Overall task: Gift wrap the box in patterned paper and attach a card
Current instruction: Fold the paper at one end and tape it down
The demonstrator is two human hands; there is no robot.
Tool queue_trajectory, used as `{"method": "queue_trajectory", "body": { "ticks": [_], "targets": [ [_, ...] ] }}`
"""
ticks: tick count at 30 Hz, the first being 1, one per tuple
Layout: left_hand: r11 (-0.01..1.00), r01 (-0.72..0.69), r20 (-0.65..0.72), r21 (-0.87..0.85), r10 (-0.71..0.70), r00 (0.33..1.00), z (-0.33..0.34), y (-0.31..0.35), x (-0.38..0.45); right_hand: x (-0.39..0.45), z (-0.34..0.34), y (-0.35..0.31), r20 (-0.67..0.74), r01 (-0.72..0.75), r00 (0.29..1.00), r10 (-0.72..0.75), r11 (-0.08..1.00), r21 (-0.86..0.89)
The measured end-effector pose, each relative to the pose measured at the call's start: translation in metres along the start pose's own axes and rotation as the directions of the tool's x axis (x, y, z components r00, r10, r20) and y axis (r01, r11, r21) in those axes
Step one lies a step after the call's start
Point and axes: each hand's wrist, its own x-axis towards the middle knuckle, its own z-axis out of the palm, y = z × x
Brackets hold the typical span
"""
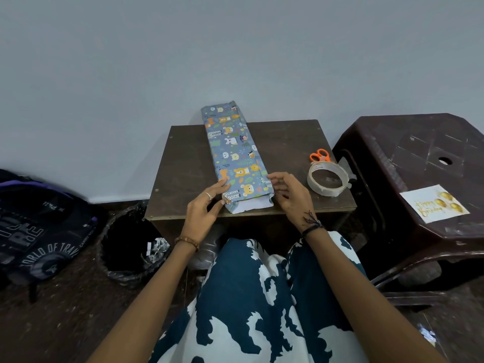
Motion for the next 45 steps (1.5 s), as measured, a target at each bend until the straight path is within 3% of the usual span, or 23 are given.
{"method": "queue_trajectory", "body": {
  "ticks": [3,9,12,16,25,29,37,45],
  "targets": [
    [0.996,-0.056,0.034,0.064,0.054,0.998,-0.004,-0.004,0.002,0.002,0.004,-0.002,-0.023,-0.008,1.000,0.007,0.999,-0.042],
    [0.980,-0.065,-0.063,0.189,0.078,0.995,0.010,-0.004,0.000,0.004,0.008,-0.001,-0.055,-0.023,0.998,0.021,0.999,-0.032],
    [0.938,-0.099,-0.044,0.333,0.120,0.992,0.013,-0.002,0.002,0.007,0.004,0.001,-0.006,-0.039,0.999,0.040,0.996,0.078],
    [0.929,-0.091,-0.025,0.359,0.108,0.994,0.012,0.000,0.003,0.004,-0.002,0.004,0.048,-0.040,0.998,0.033,0.988,0.150],
    [0.904,-0.120,0.005,0.411,0.130,0.992,0.010,-0.003,0.005,0.001,0.012,-0.005,-0.092,0.010,0.995,-0.029,0.979,-0.206],
    [0.791,-0.251,0.051,0.557,0.269,0.962,0.004,-0.004,0.006,0.004,0.009,-0.004,-0.037,0.069,0.996,-0.082,0.961,-0.268],
    [0.710,-0.402,0.040,0.578,0.468,0.883,0.004,-0.007,0.006,0.009,0.007,-0.004,0.019,0.152,0.987,-0.159,0.894,-0.421],
    [0.706,-0.443,0.094,0.553,0.475,0.875,-0.004,-0.008,0.011,0.013,0.003,-0.006,0.062,0.294,0.950,-0.306,0.807,-0.512]
  ]
}}
